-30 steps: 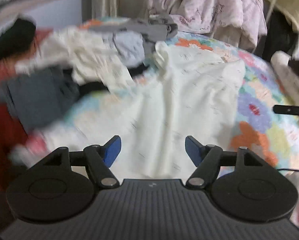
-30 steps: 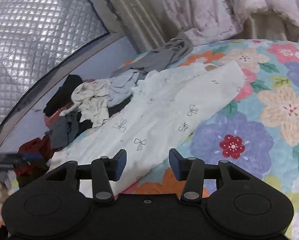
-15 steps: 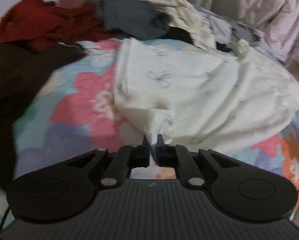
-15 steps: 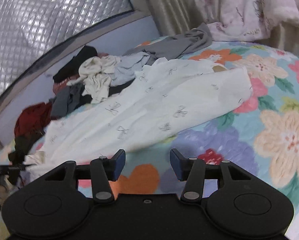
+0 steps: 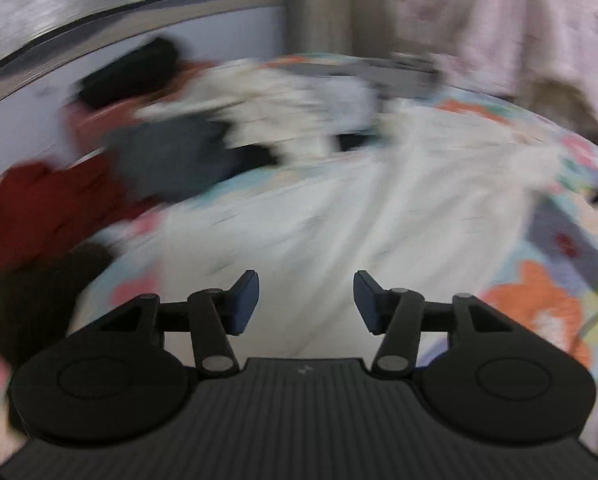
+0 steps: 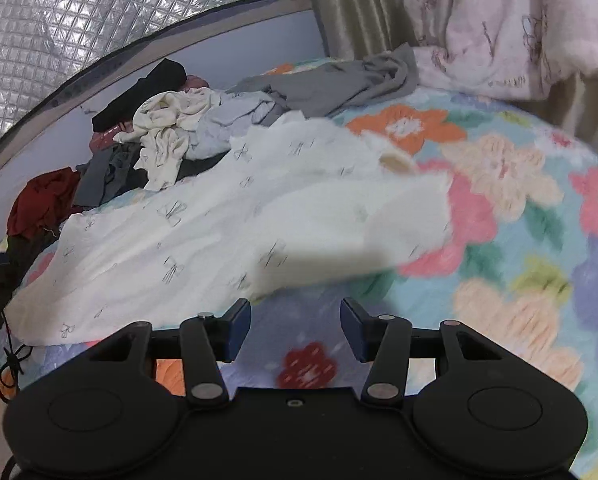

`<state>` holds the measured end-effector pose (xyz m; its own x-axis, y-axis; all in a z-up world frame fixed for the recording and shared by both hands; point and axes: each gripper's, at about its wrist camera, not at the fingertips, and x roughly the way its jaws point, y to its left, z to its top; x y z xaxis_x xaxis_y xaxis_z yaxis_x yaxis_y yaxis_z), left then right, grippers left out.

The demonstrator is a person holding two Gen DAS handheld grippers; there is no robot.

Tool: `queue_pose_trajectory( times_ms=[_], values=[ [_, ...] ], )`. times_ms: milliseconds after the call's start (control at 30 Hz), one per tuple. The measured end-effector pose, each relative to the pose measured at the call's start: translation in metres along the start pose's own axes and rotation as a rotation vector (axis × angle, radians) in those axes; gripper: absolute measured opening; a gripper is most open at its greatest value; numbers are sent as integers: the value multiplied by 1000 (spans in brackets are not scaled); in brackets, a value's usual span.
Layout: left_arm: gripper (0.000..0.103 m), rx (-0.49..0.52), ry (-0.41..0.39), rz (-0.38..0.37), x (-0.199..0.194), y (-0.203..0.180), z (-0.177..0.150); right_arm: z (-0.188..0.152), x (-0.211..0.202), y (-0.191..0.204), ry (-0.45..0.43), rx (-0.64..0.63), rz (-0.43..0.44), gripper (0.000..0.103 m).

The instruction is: Fold clothes

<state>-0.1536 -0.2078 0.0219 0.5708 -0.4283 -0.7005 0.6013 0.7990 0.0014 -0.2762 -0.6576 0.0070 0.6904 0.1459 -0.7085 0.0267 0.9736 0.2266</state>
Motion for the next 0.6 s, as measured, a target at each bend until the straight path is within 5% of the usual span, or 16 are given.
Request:
queue_pose_trajectory(
  times_ms=[167, 333, 467, 600],
  values=[
    [53, 120, 11, -203, 71, -84, 54, 29, 3, -17, -26, -37, -59, 59],
    [53, 193, -27, -313, 129, -154, 87, 33, 26, -57, -109, 57, -122, 60],
    [53, 257, -18, -340, 149, -175, 97, 37, 54, -95, -152, 314, -32, 60],
    [53, 257, 12, -375, 157, -167, 97, 47, 77, -107, -185, 318, -105, 63]
  ],
)
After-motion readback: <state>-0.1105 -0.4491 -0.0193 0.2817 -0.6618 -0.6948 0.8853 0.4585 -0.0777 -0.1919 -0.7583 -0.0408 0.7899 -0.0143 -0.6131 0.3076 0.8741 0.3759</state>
